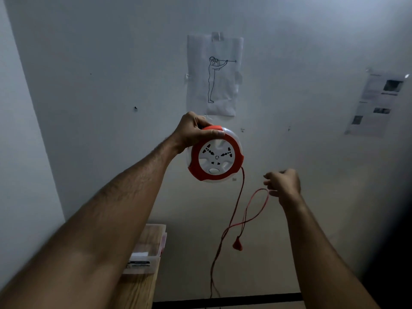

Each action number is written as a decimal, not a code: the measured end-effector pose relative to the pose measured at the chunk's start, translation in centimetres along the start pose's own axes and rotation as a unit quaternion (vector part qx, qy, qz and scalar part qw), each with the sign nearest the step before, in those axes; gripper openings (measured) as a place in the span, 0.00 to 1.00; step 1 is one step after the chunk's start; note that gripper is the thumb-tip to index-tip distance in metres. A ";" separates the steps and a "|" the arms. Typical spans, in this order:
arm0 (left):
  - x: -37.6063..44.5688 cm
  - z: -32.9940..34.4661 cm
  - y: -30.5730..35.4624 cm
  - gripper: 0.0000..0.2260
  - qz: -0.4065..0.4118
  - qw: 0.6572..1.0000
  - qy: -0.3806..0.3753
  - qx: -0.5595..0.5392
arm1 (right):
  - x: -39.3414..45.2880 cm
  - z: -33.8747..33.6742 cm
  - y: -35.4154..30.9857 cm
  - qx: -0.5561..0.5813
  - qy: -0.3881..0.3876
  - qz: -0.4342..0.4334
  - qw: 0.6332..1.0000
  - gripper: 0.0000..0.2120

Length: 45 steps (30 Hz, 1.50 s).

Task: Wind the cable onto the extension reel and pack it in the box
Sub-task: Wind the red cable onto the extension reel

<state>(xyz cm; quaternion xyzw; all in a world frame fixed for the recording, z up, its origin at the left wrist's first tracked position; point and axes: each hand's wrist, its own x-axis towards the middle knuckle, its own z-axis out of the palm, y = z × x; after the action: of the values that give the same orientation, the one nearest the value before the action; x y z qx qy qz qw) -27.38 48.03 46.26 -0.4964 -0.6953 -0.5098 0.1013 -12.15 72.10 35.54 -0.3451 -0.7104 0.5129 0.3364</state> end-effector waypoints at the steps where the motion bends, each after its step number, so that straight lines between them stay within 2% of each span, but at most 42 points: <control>1: 0.1 0.1 0.0 0.08 0.000 1.000 0.002 -0.005 | -0.2 0.2 -0.3 -0.007 0.019 -0.045 0.999 0.02; 3: 0.3 0.0 0.0 0.09 0.000 1.000 0.009 -0.015 | -1.0 0.4 -1.3 -0.022 0.066 -0.168 0.983 0.08; 4: 0.4 0.1 -0.1 0.10 -0.001 1.000 0.012 -0.018 | -1.9 0.5 -2.0 -0.042 0.081 -0.249 0.964 0.10; 7: 0.8 0.3 -0.1 0.13 -0.002 1.000 0.016 -0.017 | -4.7 1.4 -4.3 -0.116 0.062 -0.496 0.859 0.11; 9: 0.9 0.5 -0.1 0.14 -0.001 1.000 0.015 -0.016 | -6.3 2.4 -5.2 -0.182 0.007 -0.580 0.794 0.14; 11: 1.0 0.7 -0.1 0.15 0.002 1.000 0.010 -0.013 | -7.4 3.4 -5.1 -0.252 -0.025 -0.594 0.764 0.20; 16: 0.7 0.6 0.1 0.14 0.002 1.000 -0.011 -0.001 | -8.9 4.6 -4.8 -0.360 -0.014 -0.565 0.742 0.34; 21: 0.5 0.1 0.0 0.14 0.001 1.000 -0.028 -0.009 | -9.0 4.5 -5.7 -0.384 -0.040 -0.603 0.698 0.25; 24: 0.7 -0.1 0.0 0.13 -0.002 1.000 -0.024 -0.017 | -8.9 4.4 -6.1 -0.401 -0.040 -0.608 0.684 0.25; 31: 0.8 0.6 0.3 0.15 0.000 1.000 -0.017 -0.025 | -8.8 5.1 -6.4 -0.438 0.027 -0.614 0.656 0.20; 34: 0.9 0.8 0.4 0.17 0.005 1.000 -0.012 -0.003 | -8.4 5.3 -6.2 -0.421 0.024 -0.619 0.663 0.24; 36: 1.0 1.0 0.3 0.16 0.009 1.000 -0.009 0.011 | -8.1 5.5 -6.0 -0.390 0.016 -0.609 0.690 0.27; 41: 0.9 1.6 -0.2 0.13 0.012 1.000 0.011 0.016 | -7.7 6.3 -5.8 -0.232 0.032 -0.547 0.804 0.25; 43: 1.1 1.9 -0.4 0.16 0.010 0.999 0.037 0.007 | -8.3 6.8 -5.9 -0.134 0.048 -0.476 0.868 0.26; 45: 1.3 2.3 -0.5 0.18 0.014 0.998 0.054 0.004 | -9.1 7.4 -6.0 -0.017 0.065 -0.366 0.928 0.28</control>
<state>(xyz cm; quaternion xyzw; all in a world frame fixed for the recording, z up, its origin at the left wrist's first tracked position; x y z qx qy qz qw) -27.55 50.64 45.73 -0.4773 -0.6840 -0.5316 0.1472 -14.27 59.41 38.40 -0.0991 -0.7724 0.3187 0.5403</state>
